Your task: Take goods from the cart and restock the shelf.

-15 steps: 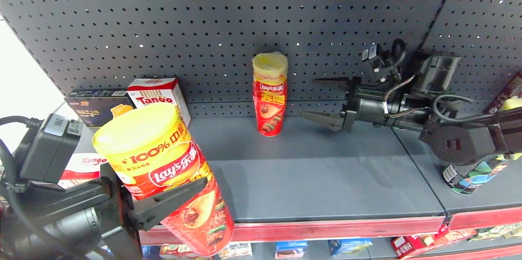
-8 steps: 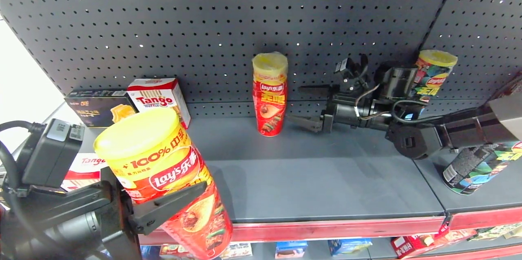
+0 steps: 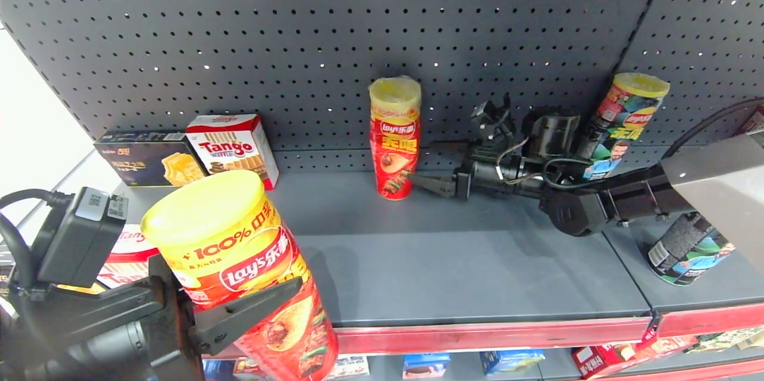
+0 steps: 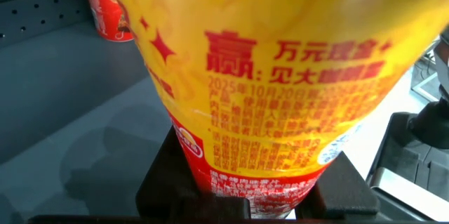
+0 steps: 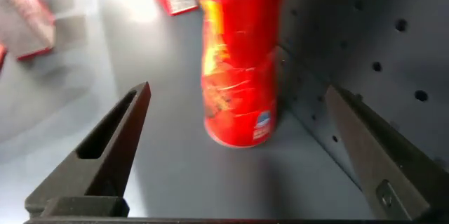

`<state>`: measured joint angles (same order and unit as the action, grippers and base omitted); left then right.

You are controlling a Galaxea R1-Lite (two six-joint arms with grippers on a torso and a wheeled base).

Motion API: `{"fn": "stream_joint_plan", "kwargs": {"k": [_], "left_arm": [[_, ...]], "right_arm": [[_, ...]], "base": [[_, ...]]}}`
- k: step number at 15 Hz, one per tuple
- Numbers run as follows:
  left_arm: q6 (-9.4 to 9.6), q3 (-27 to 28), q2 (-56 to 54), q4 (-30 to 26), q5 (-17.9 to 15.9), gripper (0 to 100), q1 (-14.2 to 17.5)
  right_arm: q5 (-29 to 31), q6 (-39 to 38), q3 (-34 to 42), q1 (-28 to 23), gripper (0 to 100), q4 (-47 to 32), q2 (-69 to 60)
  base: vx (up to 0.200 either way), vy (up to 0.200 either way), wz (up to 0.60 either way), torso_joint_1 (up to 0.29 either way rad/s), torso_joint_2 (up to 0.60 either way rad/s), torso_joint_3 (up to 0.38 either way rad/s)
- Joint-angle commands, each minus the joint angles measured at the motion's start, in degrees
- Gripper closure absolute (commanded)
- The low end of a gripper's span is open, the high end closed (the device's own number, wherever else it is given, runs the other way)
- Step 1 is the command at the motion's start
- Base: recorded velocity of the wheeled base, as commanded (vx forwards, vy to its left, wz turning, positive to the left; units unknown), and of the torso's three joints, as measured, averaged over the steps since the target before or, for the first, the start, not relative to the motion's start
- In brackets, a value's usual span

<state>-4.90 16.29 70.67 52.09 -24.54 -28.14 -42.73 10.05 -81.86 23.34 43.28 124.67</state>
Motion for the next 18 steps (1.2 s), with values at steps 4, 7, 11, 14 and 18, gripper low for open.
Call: {"fn": "stream_joint_plan", "kwargs": {"k": [4, 7, 11, 14, 18], "left_arm": [[-0.11, -0.2, -0.1, 0.0, 0.0, 100, 0.0], [-0.11, -0.2, -0.1, 0.0, 0.1, 100, 0.0], [-0.11, -0.2, -0.3, 0.0, 0.1, 100, 0.1], [-0.02, -0.2, -0.2, 0.0, 0.1, 100, 0.0], [-0.11, -0.6, -0.3, 0.0, 0.1, 100, 0.1]], "right_arm": [[0.9, -0.6, -2.3, 3.2, 0, 0.1, 2.5], [1.8, -0.7, -1.7, 4.5, 0, 0.3, 2.7], [1.9, -0.4, 3.2, 5.1, 0, 0.5, -0.6], [3.1, -0.3, 3.9, 5.0, 0, 0.6, -1.0], [8.0, -1.7, -3.5, 5.3, 0, 0.4, 3.6]], "base": [[0.000, 0.000, 0.00, 0.000, 0.00, 0.000], [0.000, 0.000, 0.00, 0.000, 0.00, 0.000], [0.000, 0.000, 0.00, 0.000, 0.00, 0.000], [0.000, 0.000, 0.00, 0.000, 0.00, 0.000], [0.000, 0.000, 0.00, 0.000, 0.00, 0.000]]}}
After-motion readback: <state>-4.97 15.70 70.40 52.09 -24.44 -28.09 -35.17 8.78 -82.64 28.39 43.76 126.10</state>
